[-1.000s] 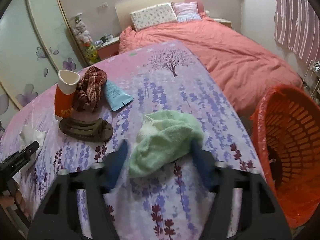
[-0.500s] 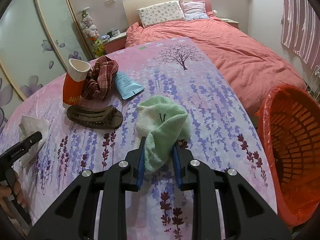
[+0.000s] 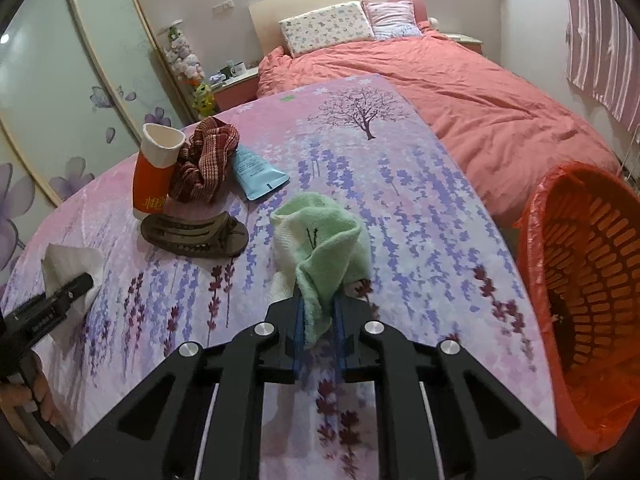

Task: Collect trash
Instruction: 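Carry white paper and green towel over the orange basket and open both grippers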

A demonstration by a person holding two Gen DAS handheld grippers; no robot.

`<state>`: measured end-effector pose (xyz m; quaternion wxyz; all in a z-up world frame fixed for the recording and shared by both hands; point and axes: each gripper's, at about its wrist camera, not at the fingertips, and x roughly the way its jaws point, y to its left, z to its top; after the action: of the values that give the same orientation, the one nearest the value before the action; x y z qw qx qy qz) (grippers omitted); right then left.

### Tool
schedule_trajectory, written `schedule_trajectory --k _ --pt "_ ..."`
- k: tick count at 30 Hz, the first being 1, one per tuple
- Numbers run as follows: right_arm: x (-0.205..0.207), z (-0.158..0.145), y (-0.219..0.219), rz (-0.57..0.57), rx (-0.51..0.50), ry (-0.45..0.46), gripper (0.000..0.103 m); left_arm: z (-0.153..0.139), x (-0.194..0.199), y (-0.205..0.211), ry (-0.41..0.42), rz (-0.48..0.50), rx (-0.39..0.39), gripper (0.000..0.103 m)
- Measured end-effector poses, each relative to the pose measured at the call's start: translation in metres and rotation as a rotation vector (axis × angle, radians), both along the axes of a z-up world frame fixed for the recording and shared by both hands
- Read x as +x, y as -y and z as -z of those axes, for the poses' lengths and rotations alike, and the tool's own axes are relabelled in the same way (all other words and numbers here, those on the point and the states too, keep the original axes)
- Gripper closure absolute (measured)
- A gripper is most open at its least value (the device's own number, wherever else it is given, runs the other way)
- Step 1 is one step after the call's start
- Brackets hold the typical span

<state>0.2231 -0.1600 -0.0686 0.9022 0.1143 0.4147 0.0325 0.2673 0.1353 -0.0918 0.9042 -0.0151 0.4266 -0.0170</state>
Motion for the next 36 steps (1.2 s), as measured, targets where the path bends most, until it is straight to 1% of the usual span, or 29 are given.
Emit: schedule_trajectory --k 4,11,15,20,28,31,36 --pt "-0.017 -0.008 0.006 0.004 0.008 0.025 0.091 -0.015 -0.009 0.011 0.029 0.024 -0.002 0.067" --pt "-0.046 -0.045 0.02 0.022 0.006 0.109 0.091 -0.049 -0.028 0.046 0.081 0.086 -0.032 0.067" --pt "-0.064 -0.07 0.031 0.039 -0.008 0.169 0.091 -0.071 -0.039 0.071 0.109 0.136 -0.064 0.067" --pt "-0.083 -0.088 0.048 0.07 -0.033 0.22 0.091 -0.093 -0.052 0.104 0.141 0.211 -0.09 0.067" --pt "-0.108 -0.097 0.083 0.141 -0.068 0.261 0.091 -0.113 -0.071 0.173 0.168 0.35 -0.119 0.067" --pt "-0.115 -0.097 0.104 0.178 -0.077 0.27 0.091 -0.117 -0.075 0.206 0.168 0.407 -0.136 0.067" --pt "-0.124 -0.096 0.145 0.257 -0.065 0.28 0.091 -0.116 -0.079 0.264 0.154 0.511 -0.178 0.067"
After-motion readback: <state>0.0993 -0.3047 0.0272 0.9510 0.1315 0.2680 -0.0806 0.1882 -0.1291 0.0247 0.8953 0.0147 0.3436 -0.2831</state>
